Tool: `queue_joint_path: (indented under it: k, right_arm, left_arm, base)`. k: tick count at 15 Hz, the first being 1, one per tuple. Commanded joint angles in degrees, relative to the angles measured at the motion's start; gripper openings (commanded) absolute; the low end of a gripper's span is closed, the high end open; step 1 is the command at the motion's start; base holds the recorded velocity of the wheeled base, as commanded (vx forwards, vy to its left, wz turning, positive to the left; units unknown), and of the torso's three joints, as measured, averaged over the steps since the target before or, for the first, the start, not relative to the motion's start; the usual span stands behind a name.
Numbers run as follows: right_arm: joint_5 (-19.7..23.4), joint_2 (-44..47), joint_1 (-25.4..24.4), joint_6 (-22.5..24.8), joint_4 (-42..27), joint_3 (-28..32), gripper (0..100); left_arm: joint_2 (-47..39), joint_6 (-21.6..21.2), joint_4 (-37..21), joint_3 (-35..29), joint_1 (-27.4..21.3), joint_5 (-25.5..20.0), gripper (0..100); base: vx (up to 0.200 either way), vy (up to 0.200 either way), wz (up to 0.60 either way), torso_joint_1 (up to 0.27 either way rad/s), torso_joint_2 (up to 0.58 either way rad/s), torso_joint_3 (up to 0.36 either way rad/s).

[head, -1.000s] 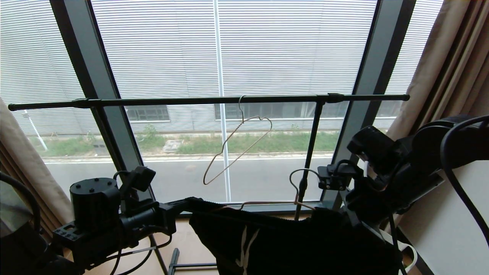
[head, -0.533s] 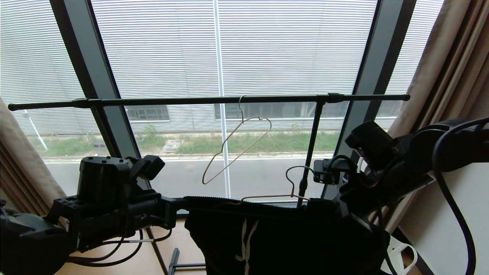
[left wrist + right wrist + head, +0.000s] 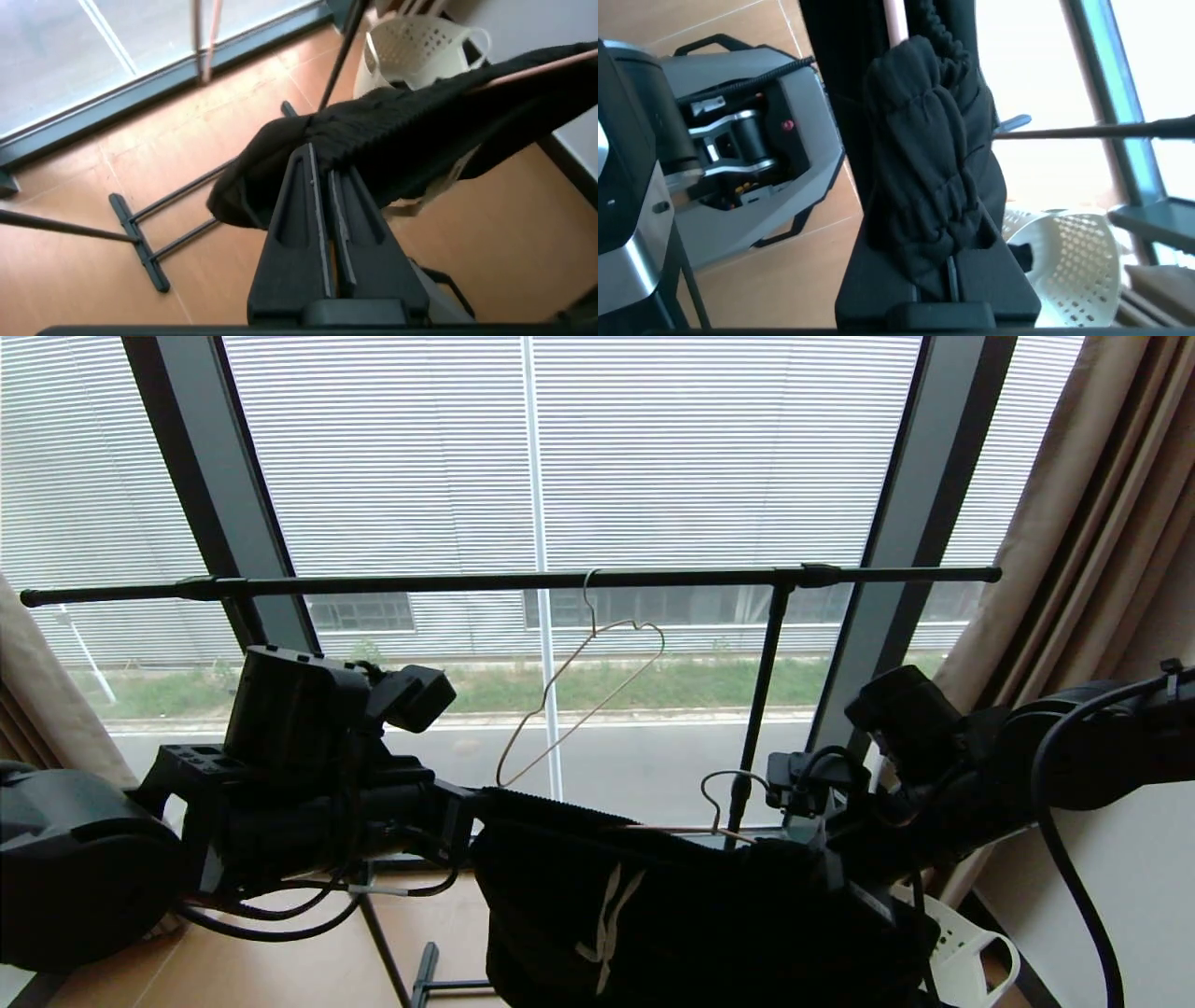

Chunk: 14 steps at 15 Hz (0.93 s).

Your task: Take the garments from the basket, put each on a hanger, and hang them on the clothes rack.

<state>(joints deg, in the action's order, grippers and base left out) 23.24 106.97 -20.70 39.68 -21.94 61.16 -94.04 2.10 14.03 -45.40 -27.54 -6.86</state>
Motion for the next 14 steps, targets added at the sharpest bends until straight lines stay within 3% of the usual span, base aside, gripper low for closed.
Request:
queue_joint_path:
  k: [1, 5, 9, 14]
  right_arm:
    - [0.14, -0.10, 0.66, -0.04, 0.15, -0.69, 0]
    - [0.14, -0.36, 0.75, -0.66, 0.32, -0.34, 0]
    - [0.67, -1.59, 0.75, -2.24, 1.73, -0.43, 0]
    - [6.03, -2.38, 0.75, -2.94, 1.82, -0.34, 0]
  left_arm:
    - [-0.09, 0.01, -4.10, -5.40, -3.14, 0.45, 0]
    - [-3.26, 0.01, -11.66, -13.58, -7.62, 2.56, 0]
    - [-5.63, 0.01, -12.01, -15.60, -11.22, 3.44, 0]
    - [-7.12, 0.01, -12.01, -16.83, -13.42, 4.93, 0]
  base:
    - [0.000, 0.000, 0.00, 0.000, 0.00, 0.000]
    - [0.000, 0.000, 0.00, 0.000, 0.00, 0.000]
    - [0.000, 0.000, 0.00, 0.000, 0.00, 0.000]
    - [0.000, 0.000, 0.00, 0.000, 0.00, 0.000]
